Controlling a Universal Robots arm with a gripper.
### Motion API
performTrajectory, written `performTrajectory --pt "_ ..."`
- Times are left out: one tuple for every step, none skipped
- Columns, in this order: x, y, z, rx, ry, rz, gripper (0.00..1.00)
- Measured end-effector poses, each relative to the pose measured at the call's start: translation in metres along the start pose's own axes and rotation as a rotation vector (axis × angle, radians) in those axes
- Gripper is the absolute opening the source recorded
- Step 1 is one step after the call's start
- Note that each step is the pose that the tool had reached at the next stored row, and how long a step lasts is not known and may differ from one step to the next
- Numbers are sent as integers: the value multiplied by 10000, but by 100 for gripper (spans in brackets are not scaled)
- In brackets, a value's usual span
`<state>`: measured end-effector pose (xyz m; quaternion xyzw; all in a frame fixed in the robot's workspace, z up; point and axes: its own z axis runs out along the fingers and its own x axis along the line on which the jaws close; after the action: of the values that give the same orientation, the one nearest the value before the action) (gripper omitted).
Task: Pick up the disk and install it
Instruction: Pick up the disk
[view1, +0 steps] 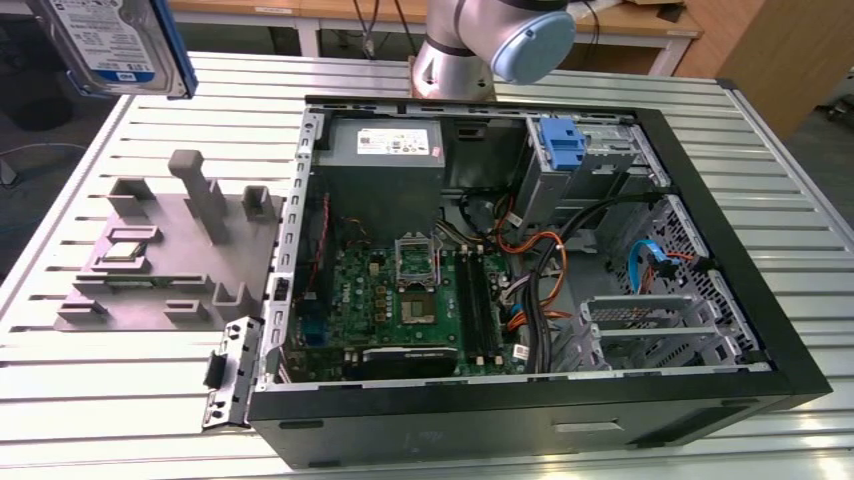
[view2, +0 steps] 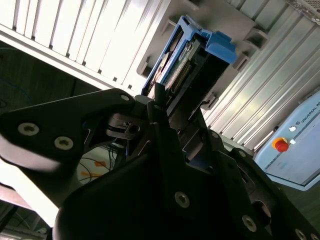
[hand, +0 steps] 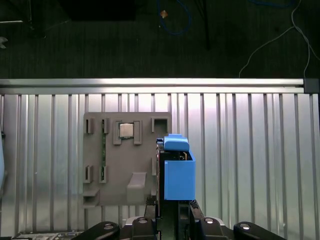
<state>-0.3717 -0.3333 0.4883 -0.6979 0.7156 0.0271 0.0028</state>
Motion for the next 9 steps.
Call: performTrajectory --pt "-1 -20 0 1 0 0 35" --pt "-1 -41 -1 1 -1 0 35" --pt "-2 -62 -2 0 0 0 35" --pt "-2 -83 -3 1 0 0 35" --pt "-3 -106 -3 1 0 0 35" --pt "-3 -129 -4 1 0 0 35" --pt "-4 -151 -4 1 -1 0 35" --pt "-5 -197 -7 0 0 0 35" --pt "-6 -246 -8 0 0 0 35"
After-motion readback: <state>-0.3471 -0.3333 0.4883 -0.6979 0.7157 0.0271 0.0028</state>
